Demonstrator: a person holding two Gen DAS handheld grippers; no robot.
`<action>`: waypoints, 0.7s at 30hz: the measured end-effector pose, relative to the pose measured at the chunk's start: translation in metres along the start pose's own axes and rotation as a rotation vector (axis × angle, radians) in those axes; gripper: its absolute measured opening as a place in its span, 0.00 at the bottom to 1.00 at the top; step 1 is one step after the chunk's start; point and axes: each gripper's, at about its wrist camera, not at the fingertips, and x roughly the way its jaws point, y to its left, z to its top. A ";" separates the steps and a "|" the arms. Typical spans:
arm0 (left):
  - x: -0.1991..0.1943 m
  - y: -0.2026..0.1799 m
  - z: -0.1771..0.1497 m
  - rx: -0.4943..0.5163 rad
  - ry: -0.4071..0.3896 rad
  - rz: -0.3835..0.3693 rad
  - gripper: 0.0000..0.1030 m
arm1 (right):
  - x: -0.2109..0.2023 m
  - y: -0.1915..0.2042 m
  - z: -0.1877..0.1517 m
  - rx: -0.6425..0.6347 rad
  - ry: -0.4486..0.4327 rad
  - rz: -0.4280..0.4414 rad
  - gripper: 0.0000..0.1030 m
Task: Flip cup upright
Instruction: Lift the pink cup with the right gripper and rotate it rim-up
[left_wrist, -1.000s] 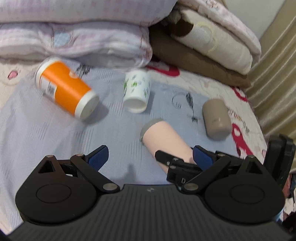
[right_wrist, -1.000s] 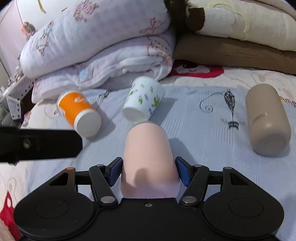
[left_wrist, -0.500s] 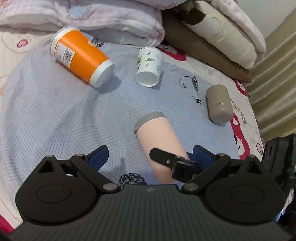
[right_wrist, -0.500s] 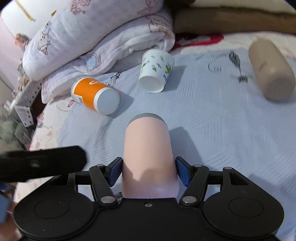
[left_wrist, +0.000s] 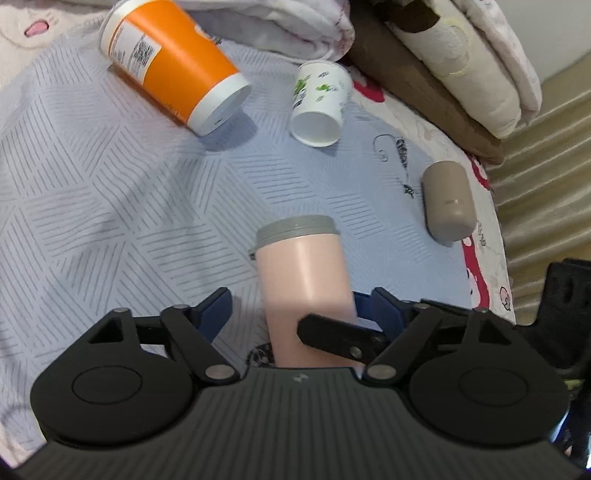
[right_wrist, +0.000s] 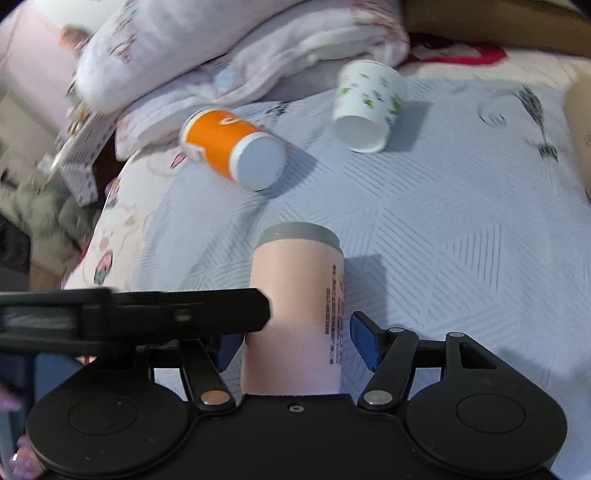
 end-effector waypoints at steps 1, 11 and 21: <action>0.003 0.004 0.001 -0.011 0.009 -0.009 0.70 | 0.002 0.001 0.001 -0.016 0.008 -0.001 0.67; 0.017 0.013 0.004 -0.016 0.051 -0.128 0.56 | 0.014 0.001 0.003 -0.107 0.059 0.010 0.69; 0.002 -0.018 0.000 0.275 -0.079 -0.091 0.56 | 0.003 0.023 0.000 -0.305 -0.062 -0.104 0.68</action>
